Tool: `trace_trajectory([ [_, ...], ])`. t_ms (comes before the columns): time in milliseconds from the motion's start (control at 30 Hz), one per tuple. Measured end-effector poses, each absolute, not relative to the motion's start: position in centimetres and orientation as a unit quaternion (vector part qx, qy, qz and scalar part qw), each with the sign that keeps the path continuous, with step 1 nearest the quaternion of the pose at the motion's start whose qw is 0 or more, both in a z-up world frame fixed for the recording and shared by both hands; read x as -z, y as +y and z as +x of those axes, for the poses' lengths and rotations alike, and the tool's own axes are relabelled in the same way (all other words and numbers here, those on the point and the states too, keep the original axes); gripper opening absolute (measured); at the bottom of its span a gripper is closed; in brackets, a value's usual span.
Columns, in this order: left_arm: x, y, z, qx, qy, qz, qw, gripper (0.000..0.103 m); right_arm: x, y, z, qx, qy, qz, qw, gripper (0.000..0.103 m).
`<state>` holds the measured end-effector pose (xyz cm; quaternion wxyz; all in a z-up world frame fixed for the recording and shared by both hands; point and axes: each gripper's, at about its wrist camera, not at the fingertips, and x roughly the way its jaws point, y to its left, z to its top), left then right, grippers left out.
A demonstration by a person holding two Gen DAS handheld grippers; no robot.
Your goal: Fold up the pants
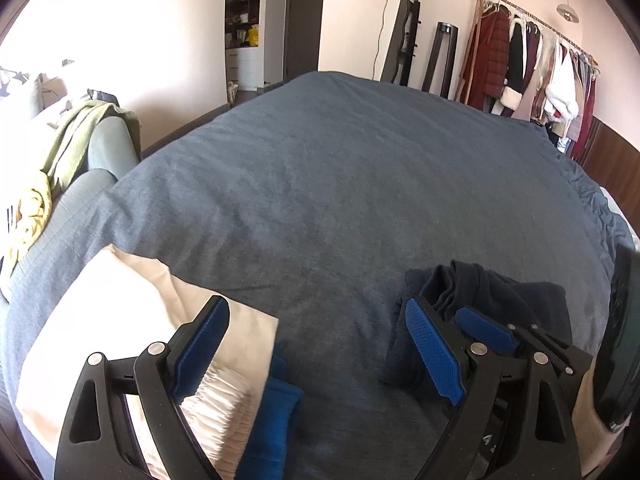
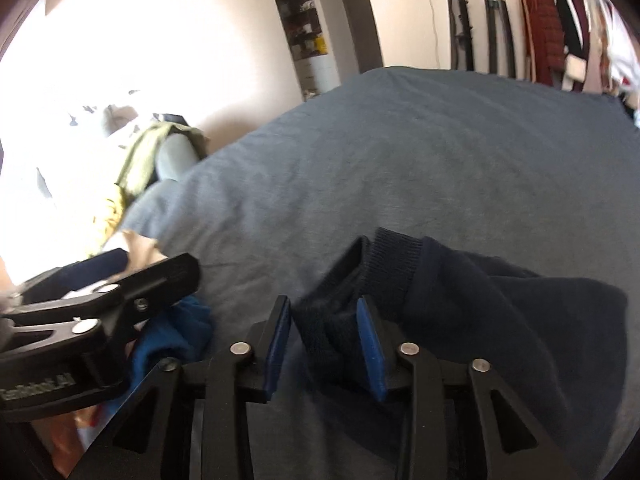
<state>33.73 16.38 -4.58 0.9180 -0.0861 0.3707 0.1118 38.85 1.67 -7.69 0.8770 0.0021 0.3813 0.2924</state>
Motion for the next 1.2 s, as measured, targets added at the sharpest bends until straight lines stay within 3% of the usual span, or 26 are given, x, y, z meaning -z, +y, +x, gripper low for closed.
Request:
trace_trajectory([
  [300,2.3,16.1,32.2,-0.106,0.351,-0.072,0.928,0.090,5.5,0.5,36.2,-0.244,0.366,-0.024,0.898,0.036],
  [667,2.7,11.2,31.8,0.022,0.347,-0.064,0.936,0.089,1.9,-5.4,32.9,-0.136,0.326,0.001,0.936,0.036],
  [800,3.4,9.1,32.7,0.070,0.344,-0.056,0.935,0.078,1.7,-6.8,32.5,-0.108,0.317,0.004,0.942,0.036],
  [933,4.8,8.1,34.3,0.103,0.362,-0.073,0.924,0.052,2.6,-8.2,32.8,-0.088,0.320,0.023,0.943,0.036],
  [1033,5.9,8.1,35.1,0.101,0.373,-0.086,0.918,0.042,3.6,-8.8,33.1,-0.084,0.331,0.037,0.939,0.036],
  [1200,7.2,8.5,36.5,0.093,0.395,-0.104,0.908,0.038,5.1,-9.2,33.9,-0.083,0.344,0.056,0.934,0.036],
])
